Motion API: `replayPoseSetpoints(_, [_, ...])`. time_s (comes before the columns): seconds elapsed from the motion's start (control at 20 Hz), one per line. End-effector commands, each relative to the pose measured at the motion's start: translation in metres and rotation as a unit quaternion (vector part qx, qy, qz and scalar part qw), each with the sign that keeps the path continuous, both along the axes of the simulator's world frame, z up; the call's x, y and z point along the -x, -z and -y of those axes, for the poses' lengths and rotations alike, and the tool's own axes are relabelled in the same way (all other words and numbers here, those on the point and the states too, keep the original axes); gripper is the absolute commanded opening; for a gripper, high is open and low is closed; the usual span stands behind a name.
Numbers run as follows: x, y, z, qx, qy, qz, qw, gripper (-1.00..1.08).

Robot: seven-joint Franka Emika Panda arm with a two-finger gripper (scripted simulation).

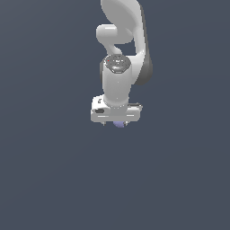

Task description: Pick up the object and move it to a goal position.

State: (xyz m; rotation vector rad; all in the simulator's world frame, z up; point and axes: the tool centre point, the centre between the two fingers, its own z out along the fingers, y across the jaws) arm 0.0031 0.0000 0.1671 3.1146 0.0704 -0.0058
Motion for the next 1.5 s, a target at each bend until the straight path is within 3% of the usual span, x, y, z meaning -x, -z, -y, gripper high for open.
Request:
replayPoseSetpoints(0.0, [0.000,0.000,0.000,0.000,0.000,0.000,1.0000,1.00])
replayPoseSetpoints(0.85, [0.006,0.007,0.000,-0.008,0.012,-0.005,0.9999,1.00])
replayPoseSetpoints(1.45, [0.037,0.035,-0.013,-0.011,0.100,-0.002,0.9949,1.00])
